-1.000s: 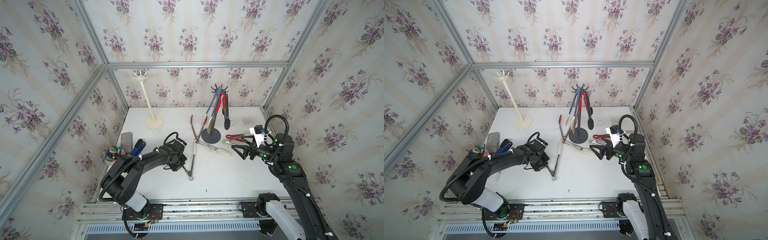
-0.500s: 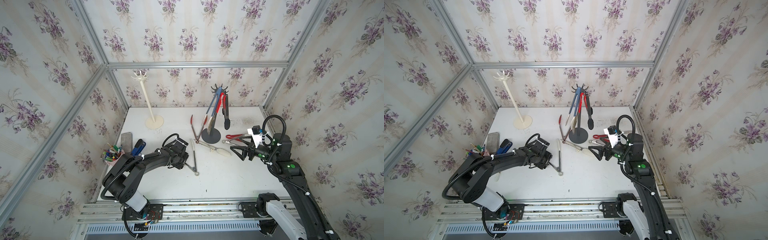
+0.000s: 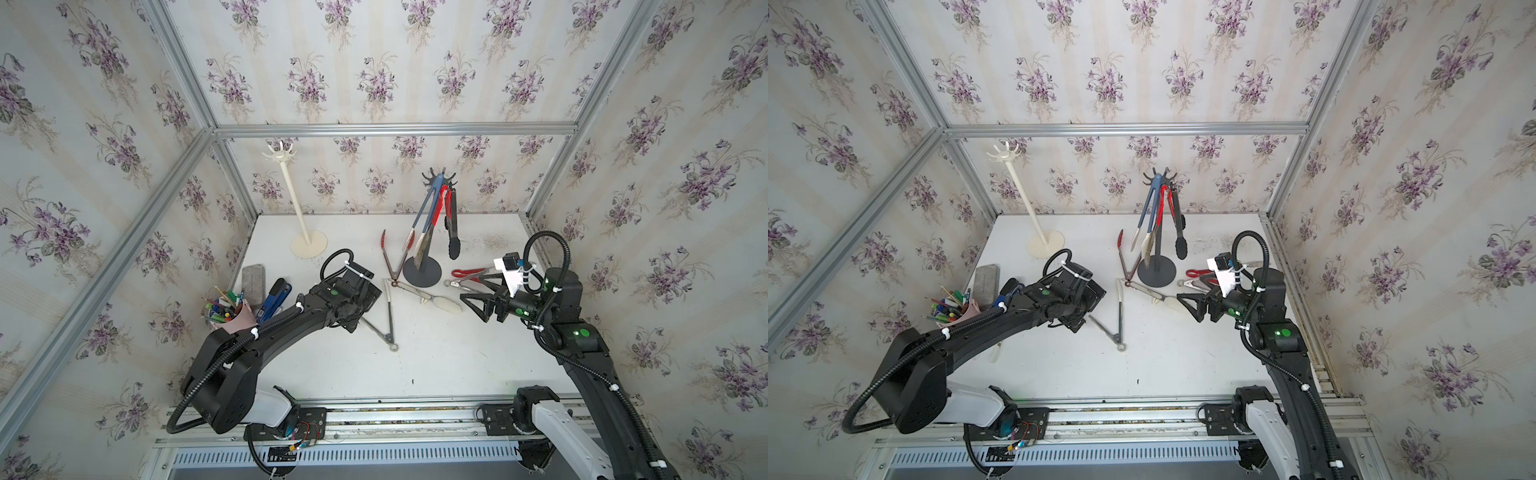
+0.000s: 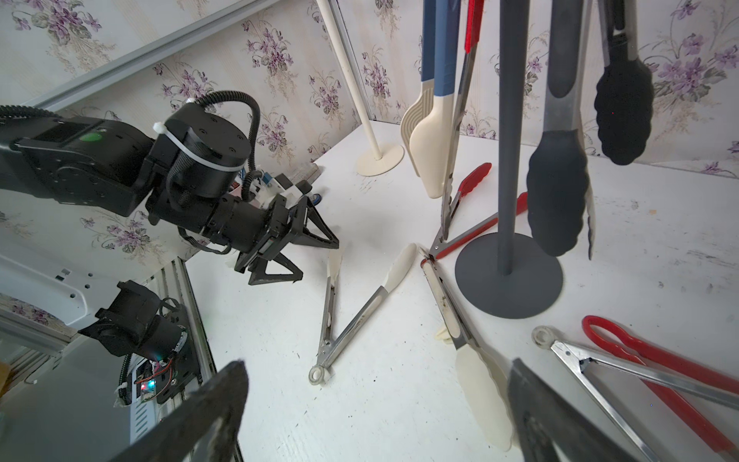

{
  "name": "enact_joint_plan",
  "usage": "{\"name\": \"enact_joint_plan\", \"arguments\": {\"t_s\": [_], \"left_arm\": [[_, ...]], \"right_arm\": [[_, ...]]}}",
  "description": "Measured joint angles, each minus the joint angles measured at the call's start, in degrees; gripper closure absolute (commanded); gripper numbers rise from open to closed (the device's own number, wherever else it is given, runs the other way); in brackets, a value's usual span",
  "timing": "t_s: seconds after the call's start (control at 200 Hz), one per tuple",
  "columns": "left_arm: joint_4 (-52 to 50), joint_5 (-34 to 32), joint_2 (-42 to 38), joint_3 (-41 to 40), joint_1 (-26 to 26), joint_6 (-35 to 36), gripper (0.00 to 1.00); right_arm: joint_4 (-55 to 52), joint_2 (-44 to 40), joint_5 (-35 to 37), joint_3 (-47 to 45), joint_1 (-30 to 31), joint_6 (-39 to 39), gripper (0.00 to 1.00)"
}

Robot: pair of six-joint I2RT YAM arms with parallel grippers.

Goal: Hang food tongs on kitchen utensil racks
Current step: Adjust the food tongs at the center of the board, then pick up the food tongs from the center of the board.

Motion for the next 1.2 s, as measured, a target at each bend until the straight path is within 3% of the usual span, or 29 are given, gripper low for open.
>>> {"name": "enact_joint_plan", "arguments": {"t_s": [0.26, 0.794, 1.014, 1.199], "left_arm": [[-4.22, -1.42, -1.27, 5.25, 0.04, 25.59, 0.01], [-5.57, 2.82, -2.4, 2.45, -0.04, 87.38, 0.02], [-5.51, 4.94, -1.4, -0.59, -0.02, 105.81, 0.04], [-5.25, 4.92, 2.4, -1.42, -0.04, 114.51, 0.05]], "right_arm": [[-0.83, -0.48, 0.04, 0.0, 0.0, -0.9, 0.0], [-2.54, -0.31, -0.87, 0.11, 0.02, -2.6, 0.0], [-2.49, -0.46, -1.57, 0.04, 0.09, -2.51, 0.0], [-2.45, -0.35, -2.27, -0.02, 0.15, -2.36, 0.0]]}}
